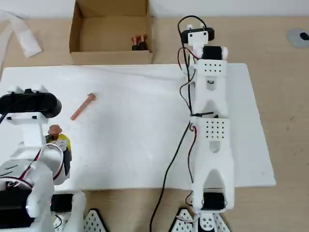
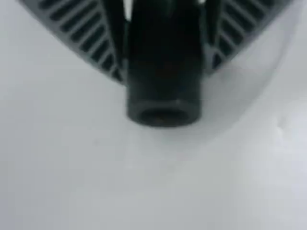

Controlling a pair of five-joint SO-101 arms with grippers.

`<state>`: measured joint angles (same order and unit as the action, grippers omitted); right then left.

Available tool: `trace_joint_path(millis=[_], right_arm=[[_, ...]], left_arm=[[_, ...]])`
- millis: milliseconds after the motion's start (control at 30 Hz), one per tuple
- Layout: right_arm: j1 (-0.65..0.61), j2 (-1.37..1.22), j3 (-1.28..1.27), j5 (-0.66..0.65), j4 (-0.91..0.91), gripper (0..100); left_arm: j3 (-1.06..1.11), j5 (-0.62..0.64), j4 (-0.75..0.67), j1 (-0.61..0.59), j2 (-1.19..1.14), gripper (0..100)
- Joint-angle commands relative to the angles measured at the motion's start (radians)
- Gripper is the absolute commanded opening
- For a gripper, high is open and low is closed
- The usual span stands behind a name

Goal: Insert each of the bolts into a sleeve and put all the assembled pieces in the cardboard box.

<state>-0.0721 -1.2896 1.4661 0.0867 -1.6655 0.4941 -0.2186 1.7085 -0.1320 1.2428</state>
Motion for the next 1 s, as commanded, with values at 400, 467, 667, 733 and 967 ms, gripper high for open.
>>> trace_joint_path(millis=[400,467,667,733,967], right_arm=[[-0.047,0.004,0.035,-0.014,-0.044,1.0],[-0.045,0.002,0.084,-0.014,-0.080,1.0],[-0.045,0.070,0.193,-0.015,-0.123,1.0],[-0.038,0.153,0.177,-0.012,-0.123,1.0],[-0.056,0.417,0.145,-0.012,-0.123,1.0]], left_arm=[[-0.003,0.000,-0.023,-0.012,-0.004,0],[-0.003,0.000,-0.023,-0.012,-0.004,0],[0.003,-0.048,-0.023,-0.014,-0.004,0],[0.011,-0.077,-0.023,-0.015,-0.002,0],[0.014,-0.091,-0.023,-0.015,-0.002,0]])
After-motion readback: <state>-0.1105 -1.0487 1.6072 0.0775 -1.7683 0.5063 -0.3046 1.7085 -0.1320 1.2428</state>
